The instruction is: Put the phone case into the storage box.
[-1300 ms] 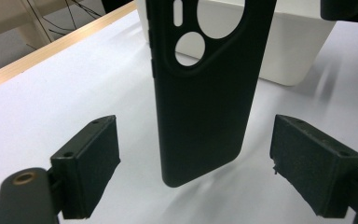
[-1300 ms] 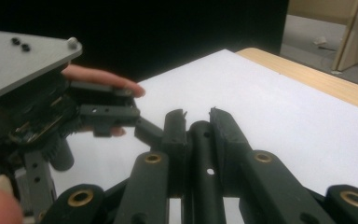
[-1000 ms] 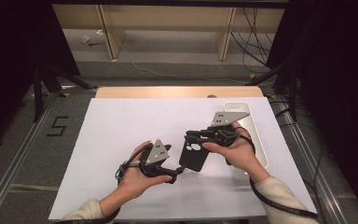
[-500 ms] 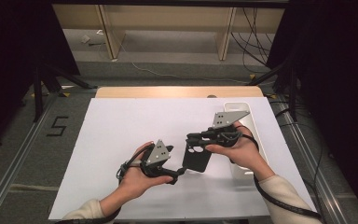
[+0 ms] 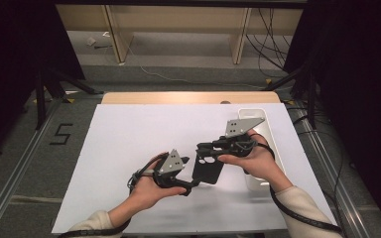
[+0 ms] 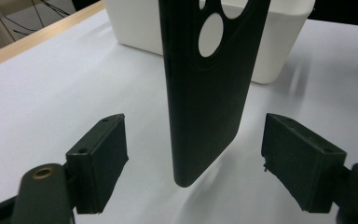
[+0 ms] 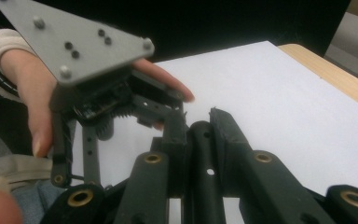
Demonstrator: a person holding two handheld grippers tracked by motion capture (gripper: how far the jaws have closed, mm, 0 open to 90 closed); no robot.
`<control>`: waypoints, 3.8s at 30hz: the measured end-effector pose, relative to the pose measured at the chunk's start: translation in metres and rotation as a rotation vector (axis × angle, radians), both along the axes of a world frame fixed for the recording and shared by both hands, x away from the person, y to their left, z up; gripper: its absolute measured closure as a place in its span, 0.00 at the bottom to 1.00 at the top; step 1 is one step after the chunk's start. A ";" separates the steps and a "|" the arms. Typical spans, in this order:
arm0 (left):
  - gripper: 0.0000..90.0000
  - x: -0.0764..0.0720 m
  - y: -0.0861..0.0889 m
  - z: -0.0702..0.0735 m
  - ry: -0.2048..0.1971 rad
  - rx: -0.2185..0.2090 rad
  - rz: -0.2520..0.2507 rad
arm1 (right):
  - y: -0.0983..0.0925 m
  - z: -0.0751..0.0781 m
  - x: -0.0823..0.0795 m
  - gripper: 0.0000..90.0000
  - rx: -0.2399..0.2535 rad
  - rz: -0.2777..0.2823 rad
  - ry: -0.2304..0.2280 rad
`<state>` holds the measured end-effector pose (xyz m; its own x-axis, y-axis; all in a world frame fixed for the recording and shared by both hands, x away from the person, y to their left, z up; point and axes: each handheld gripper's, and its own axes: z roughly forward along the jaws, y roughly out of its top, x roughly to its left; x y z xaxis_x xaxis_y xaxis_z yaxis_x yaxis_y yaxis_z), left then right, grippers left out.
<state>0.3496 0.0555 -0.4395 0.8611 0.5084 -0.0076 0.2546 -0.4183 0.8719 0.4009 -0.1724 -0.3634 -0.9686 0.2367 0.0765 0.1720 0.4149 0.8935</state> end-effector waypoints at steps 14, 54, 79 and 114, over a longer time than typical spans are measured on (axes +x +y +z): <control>0.39 0.010 -0.008 -0.008 0.015 0.003 -0.051 | 0.002 0.001 -0.002 0.87 0.000 0.021 0.006; 0.88 0.012 -0.001 0.001 0.061 -0.014 -0.110 | 0.000 0.003 -0.001 0.74 0.036 0.070 -0.019; 0.89 0.014 0.007 0.005 0.064 -0.030 0.023 | -0.015 0.004 0.004 0.26 0.189 -0.127 -0.087; 0.89 0.012 0.012 0.009 0.040 -0.084 0.195 | -0.012 -0.027 -0.021 0.04 0.217 -0.404 -0.114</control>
<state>0.3620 0.0677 -0.4301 0.7448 0.6614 -0.0887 0.3584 -0.2843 0.8892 0.3798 -0.1842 -0.3909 -0.8073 0.5866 0.0642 0.1766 0.1363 0.9748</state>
